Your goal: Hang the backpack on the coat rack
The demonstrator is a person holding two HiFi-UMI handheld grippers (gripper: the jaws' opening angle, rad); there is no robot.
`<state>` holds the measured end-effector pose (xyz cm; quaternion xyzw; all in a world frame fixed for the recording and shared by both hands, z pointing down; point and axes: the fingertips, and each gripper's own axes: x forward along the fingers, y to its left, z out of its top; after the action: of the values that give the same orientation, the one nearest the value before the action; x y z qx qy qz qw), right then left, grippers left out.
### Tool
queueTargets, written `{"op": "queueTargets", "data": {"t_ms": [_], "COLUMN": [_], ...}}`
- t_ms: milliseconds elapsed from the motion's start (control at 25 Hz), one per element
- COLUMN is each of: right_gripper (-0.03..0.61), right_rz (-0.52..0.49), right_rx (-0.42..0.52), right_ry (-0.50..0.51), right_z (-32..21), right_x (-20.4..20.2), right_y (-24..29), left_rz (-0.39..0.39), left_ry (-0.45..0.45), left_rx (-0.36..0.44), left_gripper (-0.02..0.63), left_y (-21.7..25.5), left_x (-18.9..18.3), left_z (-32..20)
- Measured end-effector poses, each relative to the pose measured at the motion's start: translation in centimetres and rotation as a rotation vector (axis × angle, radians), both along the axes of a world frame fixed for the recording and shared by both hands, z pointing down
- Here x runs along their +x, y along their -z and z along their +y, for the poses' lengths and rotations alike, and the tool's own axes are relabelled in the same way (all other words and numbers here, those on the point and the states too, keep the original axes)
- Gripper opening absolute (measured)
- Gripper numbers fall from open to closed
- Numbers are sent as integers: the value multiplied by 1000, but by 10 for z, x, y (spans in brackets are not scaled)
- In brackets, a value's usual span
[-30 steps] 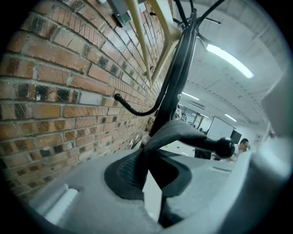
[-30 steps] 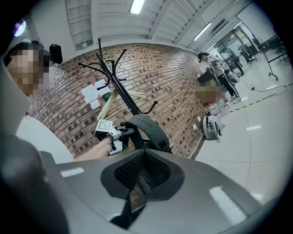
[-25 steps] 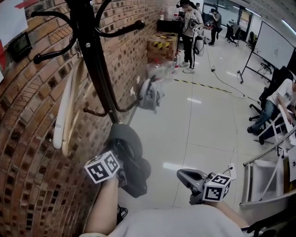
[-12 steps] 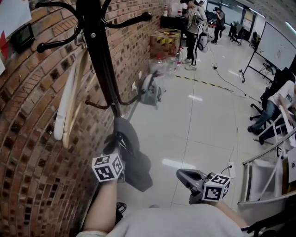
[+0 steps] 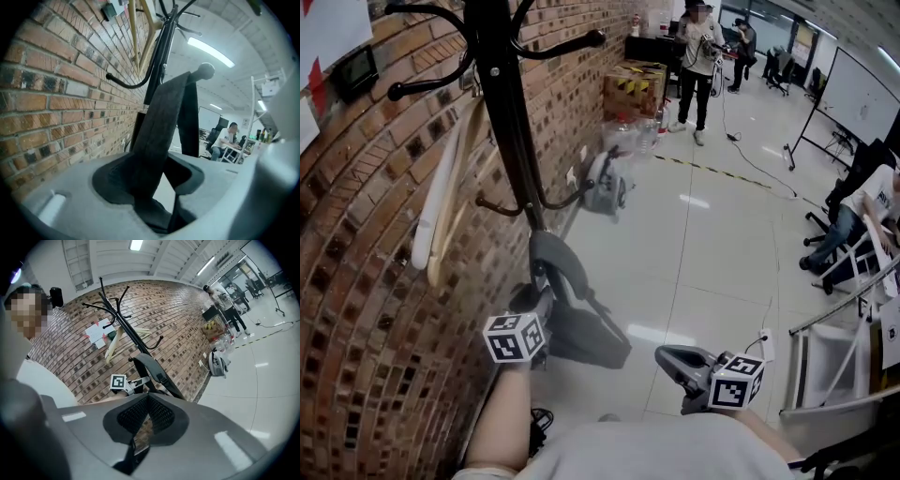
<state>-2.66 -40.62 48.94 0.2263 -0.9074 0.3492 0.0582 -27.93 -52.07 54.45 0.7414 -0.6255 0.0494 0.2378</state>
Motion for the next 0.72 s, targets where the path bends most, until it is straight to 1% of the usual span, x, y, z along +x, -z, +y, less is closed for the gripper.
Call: {"op": "queueTargets", "data": {"t_ms": [40,120,200,360,480,600,720], "right_gripper": [0,0,0,0,0,0,0], "right_rz": [1,2,1,-7,-12,-22,-36], "right_rx": [-3,-7,-9,-6,2,10,20], "right_ry": [1,5,9,26,44,63,84], "right_z": [3,10,16,30,48,69,97], "right_x": [1,3,6,11,15,22,30], "right_y": [0,0,0,6,12,17,21], "left_rz": [29,86,117,147,155,178,181], "left_ry": [-4,-5,-9,-20,-38,-78,-160], "left_rx": [-16,-28,-20,-8,37,97,139], "left_gripper": [208,231,233,221,127,2,2], "left_y": [-4,-7,-3,19,44,75,103], "left_x": [1,0,2,13,28,48,83], "left_z": [4,12,21,43,69,102,141]}}
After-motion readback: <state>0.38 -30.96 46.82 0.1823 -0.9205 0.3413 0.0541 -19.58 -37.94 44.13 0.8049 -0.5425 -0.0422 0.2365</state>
